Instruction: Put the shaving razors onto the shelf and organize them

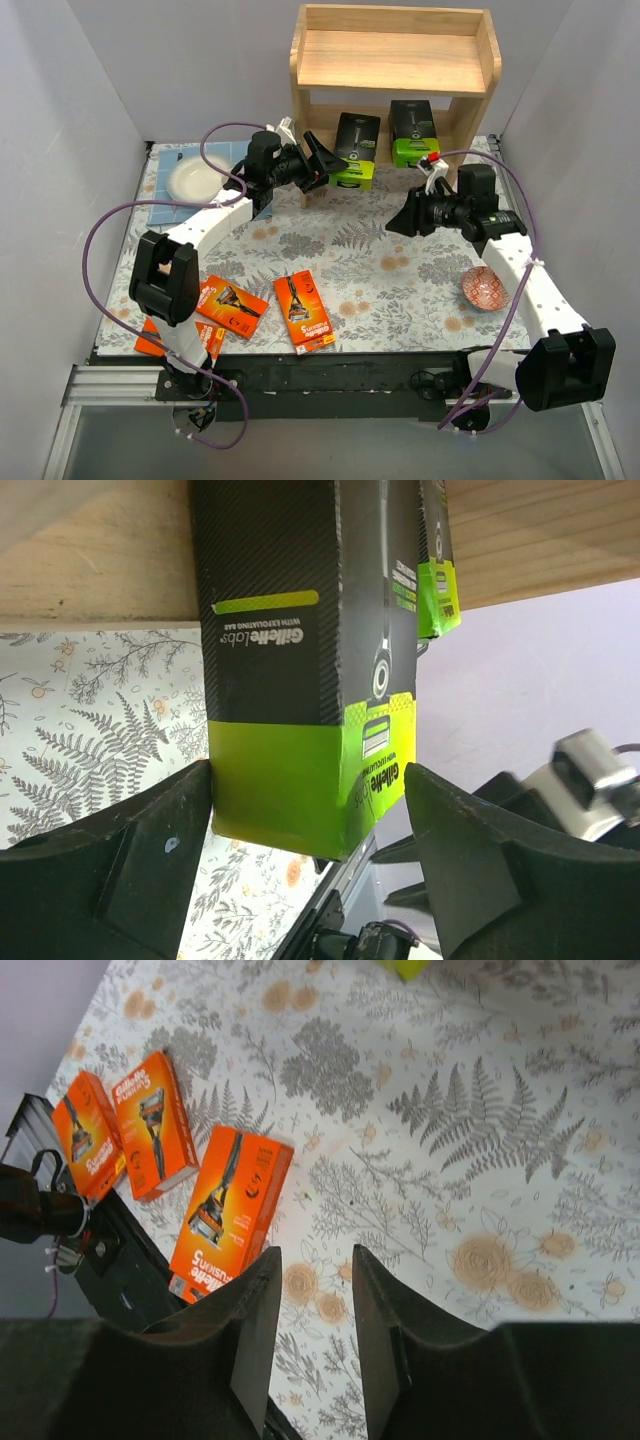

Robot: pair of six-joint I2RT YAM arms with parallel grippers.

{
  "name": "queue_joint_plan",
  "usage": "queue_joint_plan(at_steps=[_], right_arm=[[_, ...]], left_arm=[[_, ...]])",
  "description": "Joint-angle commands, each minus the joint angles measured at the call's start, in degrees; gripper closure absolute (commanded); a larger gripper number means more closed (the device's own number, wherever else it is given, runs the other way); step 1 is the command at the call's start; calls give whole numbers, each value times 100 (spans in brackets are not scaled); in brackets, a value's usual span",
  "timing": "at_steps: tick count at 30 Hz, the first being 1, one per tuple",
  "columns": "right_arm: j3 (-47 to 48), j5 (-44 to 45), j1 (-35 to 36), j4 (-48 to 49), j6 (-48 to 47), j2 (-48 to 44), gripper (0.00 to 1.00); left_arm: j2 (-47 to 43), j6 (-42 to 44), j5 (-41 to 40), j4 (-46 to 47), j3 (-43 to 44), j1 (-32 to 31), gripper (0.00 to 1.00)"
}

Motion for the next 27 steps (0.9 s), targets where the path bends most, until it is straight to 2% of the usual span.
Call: queue_joint_plan(at_steps=[1,5,7,10,14,20,27], right_arm=[[697,-91,69,660,171,259,60],[716,-48,480,1501,119,444,71],[802,110,709,1592,75,628,76],[926,321,965,1820,293,927,78],[1162,1118,1290,2005,251,1155,82],[1541,2087,1352,2014,40,1524,87],[1787,2299,1361,2058,-83,1780,87]], left_arm=[[-582,134,-145,6,184,-34,25],[-635,178,-153,-3,149,-35,24],[-644,204,-171,-12,158,-43,24],[-644,248,-188,-30,149,-43,24],[-661,266,-206,-21,123,-61,24],[-688,327,-267,-47,79,-70,24],[-679,353,-329,-30,96,-61,23]])
